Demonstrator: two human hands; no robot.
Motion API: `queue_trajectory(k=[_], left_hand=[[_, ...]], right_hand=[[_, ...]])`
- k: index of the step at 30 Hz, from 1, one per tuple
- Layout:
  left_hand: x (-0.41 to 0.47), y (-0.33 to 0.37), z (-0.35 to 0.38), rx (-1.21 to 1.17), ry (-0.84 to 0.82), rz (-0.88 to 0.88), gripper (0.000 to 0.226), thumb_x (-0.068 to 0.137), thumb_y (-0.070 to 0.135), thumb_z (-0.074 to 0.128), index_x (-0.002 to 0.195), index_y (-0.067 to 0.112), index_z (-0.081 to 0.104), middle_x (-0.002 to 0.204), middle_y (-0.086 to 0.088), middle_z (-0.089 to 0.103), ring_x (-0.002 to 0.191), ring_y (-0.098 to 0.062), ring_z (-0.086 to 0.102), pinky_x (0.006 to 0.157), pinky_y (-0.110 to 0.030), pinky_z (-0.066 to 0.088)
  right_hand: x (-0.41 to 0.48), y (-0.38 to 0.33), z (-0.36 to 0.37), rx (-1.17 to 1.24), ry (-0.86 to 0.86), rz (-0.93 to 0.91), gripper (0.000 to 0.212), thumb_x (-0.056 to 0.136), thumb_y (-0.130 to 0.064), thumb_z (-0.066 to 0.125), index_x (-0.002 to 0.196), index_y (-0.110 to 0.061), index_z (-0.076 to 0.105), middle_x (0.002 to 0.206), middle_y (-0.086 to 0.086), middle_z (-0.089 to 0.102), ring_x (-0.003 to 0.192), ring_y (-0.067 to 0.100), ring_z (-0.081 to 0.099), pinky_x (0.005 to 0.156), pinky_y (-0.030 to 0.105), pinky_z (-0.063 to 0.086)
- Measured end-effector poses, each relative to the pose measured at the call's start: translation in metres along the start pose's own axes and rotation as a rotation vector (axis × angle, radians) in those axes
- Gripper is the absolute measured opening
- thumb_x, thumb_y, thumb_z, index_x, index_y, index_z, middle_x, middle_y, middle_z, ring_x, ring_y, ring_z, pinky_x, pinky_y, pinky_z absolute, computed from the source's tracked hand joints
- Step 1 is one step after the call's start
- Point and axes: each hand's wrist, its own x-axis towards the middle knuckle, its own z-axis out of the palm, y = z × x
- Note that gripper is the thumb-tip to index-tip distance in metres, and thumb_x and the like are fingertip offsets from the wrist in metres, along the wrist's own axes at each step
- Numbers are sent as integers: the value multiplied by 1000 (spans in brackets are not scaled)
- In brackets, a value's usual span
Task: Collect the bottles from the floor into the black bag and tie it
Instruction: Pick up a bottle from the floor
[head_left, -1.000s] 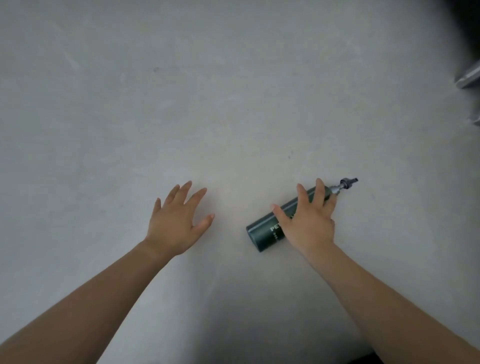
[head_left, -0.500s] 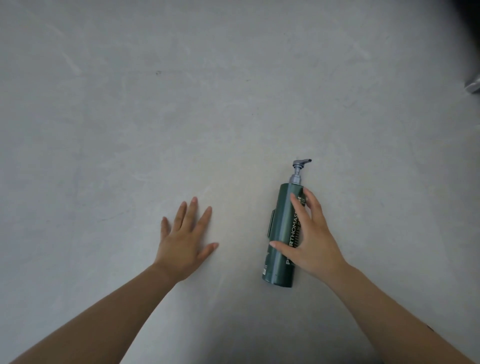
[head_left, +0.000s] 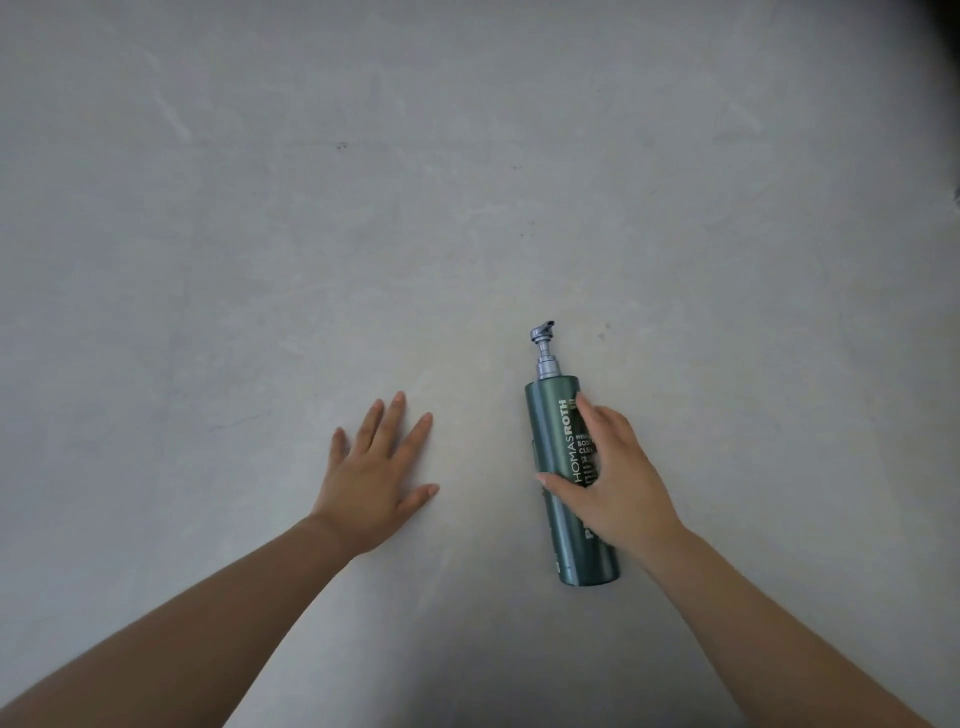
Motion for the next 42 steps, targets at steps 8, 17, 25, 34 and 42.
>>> queue_trajectory(k=[8, 17, 25, 34, 42], left_hand=[[-2, -3, -12, -8, -15, 3, 66, 90, 63, 24, 147, 41, -1, 159, 3, -15, 147, -18, -8, 114, -52, 12], [-14, -24, -71, 98, -77, -81, 65, 92, 60, 23, 148, 37, -1, 160, 4, -3, 147, -17, -1, 115, -51, 10], [-118, -24, -239, -169, 56, -275, 64, 90, 62, 24, 147, 33, 15, 155, 3, 24, 143, -16, 19, 114, -47, 17], [-317, 26, -520, -431, 244, -338, 61, 92, 54, 34, 146, 26, 26, 151, -2, 34, 138, -20, 32, 111, -45, 30], [-462, 39, -713, -398, 389, -375, 71, 85, 63, 27, 144, 24, 31, 148, -2, 37, 137, -20, 32, 109, -48, 31]], right_hand=[[6, -20, 16, -97, 53, 40, 96, 75, -44, 68, 146, -36, 4, 118, 0, 44, 94, 15, 52, 77, 31, 49], [33, -65, -7, 123, -45, -48, 84, 72, -28, 70, 140, -43, 24, 104, -8, 46, 88, 9, 49, 75, 22, 38], [-19, -212, -115, 130, -174, -147, 85, 75, -34, 69, 142, -45, 17, 113, -16, 42, 95, -1, 44, 79, 14, 33], [-141, -449, -323, 134, -237, -197, 83, 76, -36, 67, 144, -38, 20, 134, -5, 44, 109, 2, 41, 89, 20, 31], [-222, -620, -464, 164, -173, -294, 78, 72, -40, 68, 138, -44, 29, 129, -10, 50, 108, 4, 47, 88, 22, 35]])
